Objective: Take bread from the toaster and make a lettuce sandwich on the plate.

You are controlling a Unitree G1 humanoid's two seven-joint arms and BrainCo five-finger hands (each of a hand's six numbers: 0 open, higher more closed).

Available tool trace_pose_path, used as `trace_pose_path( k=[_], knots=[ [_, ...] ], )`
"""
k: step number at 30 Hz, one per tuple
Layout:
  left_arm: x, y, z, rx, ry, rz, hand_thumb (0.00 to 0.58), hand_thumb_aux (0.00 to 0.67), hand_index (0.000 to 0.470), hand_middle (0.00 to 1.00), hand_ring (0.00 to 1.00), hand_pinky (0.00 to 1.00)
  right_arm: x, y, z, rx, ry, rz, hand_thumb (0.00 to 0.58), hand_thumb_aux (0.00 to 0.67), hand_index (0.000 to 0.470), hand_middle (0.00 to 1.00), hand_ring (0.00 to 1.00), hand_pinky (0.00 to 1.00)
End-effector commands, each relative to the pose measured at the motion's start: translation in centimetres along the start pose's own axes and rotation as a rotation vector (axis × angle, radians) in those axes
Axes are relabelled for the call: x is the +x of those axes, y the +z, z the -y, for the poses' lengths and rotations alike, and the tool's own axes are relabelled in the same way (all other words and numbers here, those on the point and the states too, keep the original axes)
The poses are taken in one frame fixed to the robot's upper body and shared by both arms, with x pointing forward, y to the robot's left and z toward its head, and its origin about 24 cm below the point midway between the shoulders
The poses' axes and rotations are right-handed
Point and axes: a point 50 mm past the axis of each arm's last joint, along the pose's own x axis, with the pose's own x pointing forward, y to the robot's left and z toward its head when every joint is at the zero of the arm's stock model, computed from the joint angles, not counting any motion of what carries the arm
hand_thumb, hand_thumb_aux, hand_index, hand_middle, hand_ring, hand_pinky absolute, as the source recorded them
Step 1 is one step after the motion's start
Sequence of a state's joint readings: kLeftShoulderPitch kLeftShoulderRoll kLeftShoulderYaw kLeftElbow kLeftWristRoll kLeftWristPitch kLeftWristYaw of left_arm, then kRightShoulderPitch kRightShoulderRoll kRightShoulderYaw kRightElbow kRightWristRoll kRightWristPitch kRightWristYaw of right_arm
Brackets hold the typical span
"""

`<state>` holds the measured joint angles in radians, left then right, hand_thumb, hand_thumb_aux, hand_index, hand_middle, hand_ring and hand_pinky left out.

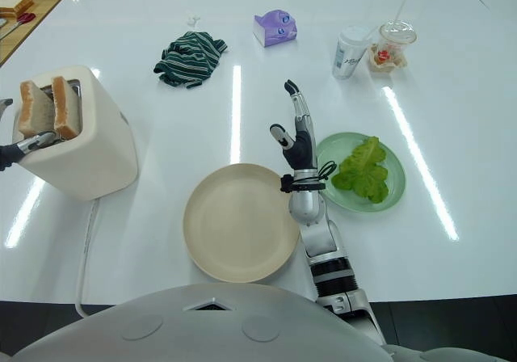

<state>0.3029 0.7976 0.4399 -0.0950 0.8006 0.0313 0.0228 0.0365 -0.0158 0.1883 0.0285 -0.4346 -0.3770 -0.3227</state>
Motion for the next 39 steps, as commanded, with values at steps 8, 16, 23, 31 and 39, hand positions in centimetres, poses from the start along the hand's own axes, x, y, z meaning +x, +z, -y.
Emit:
trace_pose_path(
  k=[8,16,23,31,39],
  knots=[
    [0.2,1.4,0.5,-0.030,-0.035,0.052,0.000,0.000,0.000,0.00,0.00,0.00,0.1,-0.2,-0.4,-0.001,0.007,-0.007,0.000,0.000,0.000,0.00,0.00,0.00],
    [0.3,2.7,0.9,-0.039,-0.030,0.089,0.000,0.000,0.000,0.00,0.00,0.00,0.1,-0.4,-0.4,-0.004,0.014,-0.011,0.000,0.000,0.000,0.00,0.00,0.00],
    [0.5,2.9,0.7,-0.062,0.010,0.097,0.580,0.670,0.470,0.00,0.00,0.00,0.1,-0.5,-0.4,-0.007,0.018,-0.012,0.000,0.000,0.000,0.00,0.00,0.00],
    [0.4,3.6,0.3,-0.133,0.044,0.128,0.580,0.670,0.470,0.00,0.00,0.00,-0.2,-0.8,-0.5,-0.012,0.027,-0.022,0.000,0.000,0.000,0.00,0.00,0.00],
    [0.4,3.8,-1.2,-0.168,0.160,0.135,0.580,0.670,0.470,0.00,0.00,0.00,-0.3,-0.9,-0.6,-0.013,0.030,-0.026,0.000,0.000,0.000,0.00,0.00,0.00]
  ],
)
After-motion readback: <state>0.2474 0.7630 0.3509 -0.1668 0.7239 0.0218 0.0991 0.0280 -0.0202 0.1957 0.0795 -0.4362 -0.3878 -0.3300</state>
